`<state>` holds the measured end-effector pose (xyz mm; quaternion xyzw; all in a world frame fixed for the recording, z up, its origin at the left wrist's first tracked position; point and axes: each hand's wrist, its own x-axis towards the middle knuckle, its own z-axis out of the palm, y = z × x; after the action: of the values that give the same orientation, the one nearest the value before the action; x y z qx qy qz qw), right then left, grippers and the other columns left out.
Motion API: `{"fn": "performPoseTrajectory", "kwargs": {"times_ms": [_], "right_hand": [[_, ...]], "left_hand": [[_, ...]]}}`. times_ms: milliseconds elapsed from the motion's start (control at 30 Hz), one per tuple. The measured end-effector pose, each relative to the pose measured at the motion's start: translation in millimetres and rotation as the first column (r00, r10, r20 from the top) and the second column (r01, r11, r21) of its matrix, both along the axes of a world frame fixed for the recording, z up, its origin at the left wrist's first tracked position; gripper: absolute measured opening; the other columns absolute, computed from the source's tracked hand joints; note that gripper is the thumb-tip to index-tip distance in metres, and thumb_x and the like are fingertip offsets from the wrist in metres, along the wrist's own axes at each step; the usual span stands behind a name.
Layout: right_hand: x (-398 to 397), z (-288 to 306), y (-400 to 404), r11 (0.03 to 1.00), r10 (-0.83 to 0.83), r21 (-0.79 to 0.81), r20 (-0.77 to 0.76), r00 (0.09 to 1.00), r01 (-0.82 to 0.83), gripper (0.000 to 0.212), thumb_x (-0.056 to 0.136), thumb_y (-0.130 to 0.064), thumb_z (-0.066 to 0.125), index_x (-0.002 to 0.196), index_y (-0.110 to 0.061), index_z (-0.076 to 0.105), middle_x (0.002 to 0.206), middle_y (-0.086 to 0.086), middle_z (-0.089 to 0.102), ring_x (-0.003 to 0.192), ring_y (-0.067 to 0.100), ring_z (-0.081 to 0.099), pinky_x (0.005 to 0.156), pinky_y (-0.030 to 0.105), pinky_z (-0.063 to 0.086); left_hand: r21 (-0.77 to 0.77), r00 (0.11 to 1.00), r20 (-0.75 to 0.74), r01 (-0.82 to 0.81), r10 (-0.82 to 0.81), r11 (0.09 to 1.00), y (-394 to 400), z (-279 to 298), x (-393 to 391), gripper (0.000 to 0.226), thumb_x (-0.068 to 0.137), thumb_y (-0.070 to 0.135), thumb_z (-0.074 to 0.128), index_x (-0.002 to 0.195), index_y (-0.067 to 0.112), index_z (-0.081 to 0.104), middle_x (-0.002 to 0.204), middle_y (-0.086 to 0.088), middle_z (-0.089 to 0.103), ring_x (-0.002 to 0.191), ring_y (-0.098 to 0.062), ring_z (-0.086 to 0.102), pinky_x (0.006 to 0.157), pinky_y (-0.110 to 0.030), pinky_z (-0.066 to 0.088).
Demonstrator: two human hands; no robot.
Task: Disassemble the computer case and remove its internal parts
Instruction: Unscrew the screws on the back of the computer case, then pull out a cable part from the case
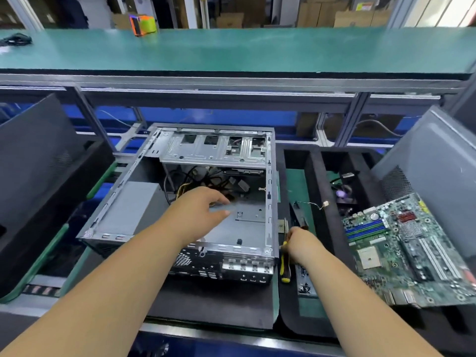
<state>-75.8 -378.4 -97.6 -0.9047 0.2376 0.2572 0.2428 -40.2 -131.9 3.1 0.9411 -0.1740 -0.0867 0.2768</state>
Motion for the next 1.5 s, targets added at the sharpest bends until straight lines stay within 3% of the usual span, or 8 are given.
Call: {"fn": "performPoseTrajectory", "kwargs": {"times_ms": [300, 467, 600, 800, 967, 1133, 1300, 1500], "right_hand": [[7, 3, -6, 0.992, 0.124, -0.034, -0.009, 0.992, -0.124, 0.022, 0.088, -0.025, 0.068, 0.101, -0.013, 0.054, 0.104, 0.009, 0.066, 0.090, 0.027, 0.066, 0.067, 0.030, 0.052], [17, 21, -17, 0.997, 0.027, -0.070, 0.202, 0.979, -0.013, 0.022, 0.091, -0.025, 0.064, 0.107, -0.011, 0.058, 0.100, 0.007, 0.066, 0.090, 0.026, 0.062, 0.070, 0.028, 0.044], [27, 60, -14, 0.992, -0.126, 0.060, 0.505, 0.854, 0.111, 0.009, 0.091, -0.032, 0.061, 0.092, -0.024, 0.058, 0.089, 0.002, 0.067, 0.080, 0.024, 0.060, 0.067, 0.030, 0.041], [33, 124, 44, 0.962, -0.099, 0.249, 0.708, 0.699, -0.115, 0.009, 0.092, -0.029, 0.059, 0.083, -0.031, 0.062, 0.074, -0.005, 0.064, 0.067, 0.016, 0.060, 0.059, 0.029, 0.047], [51, 136, 101, 0.944, 0.147, 0.163, 0.574, 0.806, -0.288, 0.009, 0.091, -0.031, 0.061, 0.083, -0.031, 0.067, 0.078, -0.009, 0.067, 0.073, 0.015, 0.063, 0.069, 0.033, 0.053], [78, 124, 134, 0.885, 0.461, -0.040, 0.217, 0.860, -0.464, 0.019, 0.095, -0.033, 0.059, 0.107, -0.022, 0.068, 0.099, -0.003, 0.065, 0.080, 0.011, 0.059, 0.065, 0.024, 0.045], [107, 106, 152, 0.822, 0.537, -0.191, -0.056, 0.842, -0.537, 0.044, 0.097, -0.037, 0.055, 0.130, -0.007, 0.060, 0.131, 0.014, 0.055, 0.114, 0.030, 0.056, 0.098, 0.040, 0.048], [134, 86, 160, 0.760, 0.556, -0.240, -0.239, 0.796, -0.603, 0.043, 0.099, -0.027, 0.053, 0.136, -0.006, 0.053, 0.132, 0.018, 0.056, 0.118, 0.032, 0.053, 0.096, 0.035, 0.043]], "left_hand": [[-0.061, 0.993, 0.017, -0.113, 0.114, 0.992, 16, 6, -6, 0.015, 0.088, 0.038, 0.066, 0.103, 0.038, 0.069, 0.105, 0.021, 0.057, 0.098, -0.001, 0.058, 0.085, -0.029, 0.053], [-0.024, 0.984, 0.101, -0.144, 0.145, 0.989, 34, 16, -2, 0.016, 0.089, 0.039, 0.064, 0.105, 0.040, 0.068, 0.107, 0.021, 0.059, 0.098, -0.001, 0.056, 0.082, -0.025, 0.045], [-0.046, 0.978, 0.127, -0.161, 0.165, 0.986, 50, 20, 4, 0.018, 0.090, 0.036, 0.064, 0.107, 0.038, 0.068, 0.102, 0.019, 0.059, 0.095, -0.001, 0.055, 0.080, -0.024, 0.044], [-0.102, 0.981, 0.148, -0.111, 0.125, 0.989, 81, 27, 19, 0.024, 0.090, 0.030, 0.065, 0.114, 0.032, 0.068, 0.107, 0.015, 0.061, 0.100, -0.005, 0.056, 0.086, -0.023, 0.043], [-0.063, 0.981, 0.183, -0.045, 0.056, 0.997, 110, 31, 44, 0.027, 0.091, 0.031, 0.064, 0.118, 0.030, 0.066, 0.113, 0.013, 0.060, 0.105, -0.005, 0.055, 0.088, -0.020, 0.040], [-0.028, 0.982, 0.186, 0.031, -0.025, 0.999, 126, 29, 68, 0.027, 0.092, 0.035, 0.062, 0.118, 0.033, 0.066, 0.117, 0.016, 0.059, 0.110, -0.005, 0.054, 0.094, -0.029, 0.048], [0.013, 0.974, 0.192, 0.117, -0.117, 0.993, 128, 23, 85, 0.027, 0.092, 0.039, 0.061, 0.118, 0.035, 0.065, 0.115, 0.016, 0.058, 0.109, -0.006, 0.052, 0.091, -0.026, 0.044], [0.114, 0.958, 0.179, 0.207, -0.225, 0.972, 126, 15, 91, 0.030, 0.092, 0.039, 0.060, 0.121, 0.032, 0.064, 0.121, 0.013, 0.058, 0.115, -0.011, 0.050, 0.100, -0.033, 0.043]]}}
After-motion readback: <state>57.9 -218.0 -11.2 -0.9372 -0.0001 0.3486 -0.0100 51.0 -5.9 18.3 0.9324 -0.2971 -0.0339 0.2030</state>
